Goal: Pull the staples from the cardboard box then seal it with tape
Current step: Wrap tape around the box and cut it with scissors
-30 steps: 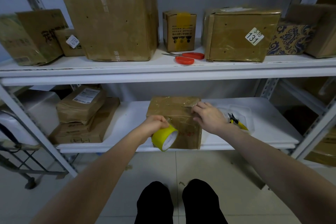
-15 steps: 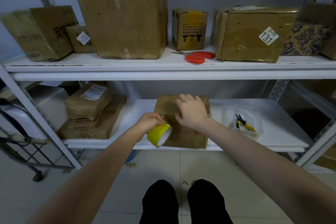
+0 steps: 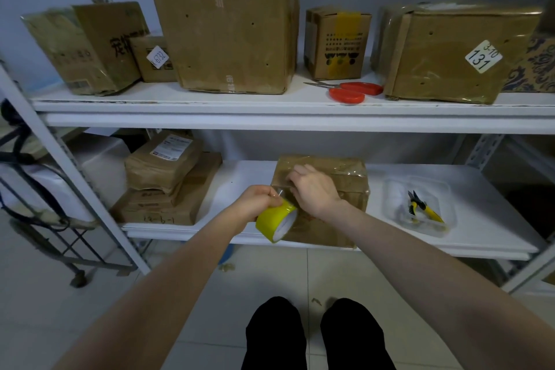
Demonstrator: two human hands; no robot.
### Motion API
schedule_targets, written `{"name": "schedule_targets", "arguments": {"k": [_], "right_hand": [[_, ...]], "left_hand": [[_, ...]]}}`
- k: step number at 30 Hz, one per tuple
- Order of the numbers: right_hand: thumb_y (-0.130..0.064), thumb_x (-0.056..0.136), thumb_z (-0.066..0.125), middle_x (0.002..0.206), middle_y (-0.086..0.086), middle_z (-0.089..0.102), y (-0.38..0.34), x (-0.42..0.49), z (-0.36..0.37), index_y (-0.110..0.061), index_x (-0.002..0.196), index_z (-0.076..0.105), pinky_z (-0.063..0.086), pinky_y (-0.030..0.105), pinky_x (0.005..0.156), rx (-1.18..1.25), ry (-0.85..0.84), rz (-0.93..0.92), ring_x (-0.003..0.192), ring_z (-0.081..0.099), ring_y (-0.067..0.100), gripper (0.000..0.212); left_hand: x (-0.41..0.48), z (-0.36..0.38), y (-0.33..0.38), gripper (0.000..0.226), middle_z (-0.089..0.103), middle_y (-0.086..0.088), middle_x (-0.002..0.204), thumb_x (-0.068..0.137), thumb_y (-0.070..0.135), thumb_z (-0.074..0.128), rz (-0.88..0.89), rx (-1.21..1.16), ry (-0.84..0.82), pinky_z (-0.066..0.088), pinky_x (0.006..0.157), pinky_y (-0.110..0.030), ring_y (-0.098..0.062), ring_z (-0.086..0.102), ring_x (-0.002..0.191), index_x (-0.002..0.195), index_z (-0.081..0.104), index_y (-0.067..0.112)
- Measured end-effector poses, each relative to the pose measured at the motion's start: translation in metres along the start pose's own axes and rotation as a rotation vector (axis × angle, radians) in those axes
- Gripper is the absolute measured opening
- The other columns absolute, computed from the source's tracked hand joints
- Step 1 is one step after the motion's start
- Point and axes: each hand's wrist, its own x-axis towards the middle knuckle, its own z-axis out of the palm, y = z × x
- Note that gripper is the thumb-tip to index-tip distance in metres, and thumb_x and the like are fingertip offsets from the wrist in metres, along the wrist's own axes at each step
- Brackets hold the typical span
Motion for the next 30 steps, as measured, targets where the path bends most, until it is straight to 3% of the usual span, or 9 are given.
{"name": "schedule_targets", "arguments": {"k": [5, 11, 16, 25, 30], "right_hand": [[-0.015, 0.091, 0.053, 0.115, 0.007, 0.055, 0.000, 0.002, 0.001, -0.008, 0.112, 0.058, 0.040, 0.036, 0.087, 0.012, -0.032, -0.020, 0.111, 0.047, 0.028, 0.023], [-0.023, 0.093, 0.054, 0.124, 0.003, 0.048, 0.004, 0.015, -0.011, -0.015, 0.120, 0.052, 0.040, 0.035, 0.093, 0.026, -0.223, -0.015, 0.119, 0.041, 0.025, 0.029], [-0.025, 0.090, 0.057, 0.120, 0.007, 0.052, 0.002, 0.024, -0.014, -0.012, 0.114, 0.054, 0.038, 0.033, 0.092, 0.030, -0.311, -0.028, 0.115, 0.047, 0.028, 0.027], [-0.025, 0.093, 0.058, 0.122, 0.009, 0.053, 0.009, 0.021, -0.014, -0.009, 0.119, 0.053, 0.031, 0.027, 0.091, 0.028, -0.229, -0.101, 0.114, 0.049, 0.027, 0.031], [-0.026, 0.090, 0.059, 0.120, 0.011, 0.050, 0.005, 0.028, -0.018, -0.011, 0.119, 0.050, 0.037, 0.032, 0.091, -0.009, -0.343, -0.095, 0.111, 0.049, 0.031, 0.034]], "left_hand": [[0.002, 0.002, -0.003, 0.024, 0.053, 0.000, 0.077, 0.089, 0.009, 0.059, -0.007, 0.005, 0.005, 0.042, 0.060, -0.024, -0.015, 0.050, 0.074, 0.068, 0.057, 0.021], [0.000, 0.002, -0.002, 0.022, 0.053, -0.001, 0.078, 0.090, 0.009, 0.058, -0.005, 0.000, 0.002, 0.043, 0.060, -0.024, -0.014, 0.051, 0.073, 0.070, 0.056, 0.019], [-0.001, 0.002, -0.001, 0.022, 0.054, -0.001, 0.078, 0.090, 0.008, 0.058, -0.016, 0.005, 0.011, 0.044, 0.062, -0.024, -0.014, 0.051, 0.073, 0.070, 0.056, 0.018], [-0.005, -0.005, -0.002, 0.022, 0.053, -0.001, 0.080, 0.088, 0.011, 0.060, -0.027, 0.013, 0.030, 0.043, 0.063, -0.026, -0.016, 0.050, 0.077, 0.069, 0.057, 0.021], [-0.007, -0.002, 0.004, 0.020, 0.053, -0.001, 0.080, 0.090, 0.011, 0.059, -0.018, 0.019, 0.036, 0.044, 0.062, -0.025, -0.015, 0.051, 0.075, 0.071, 0.056, 0.019]]}}
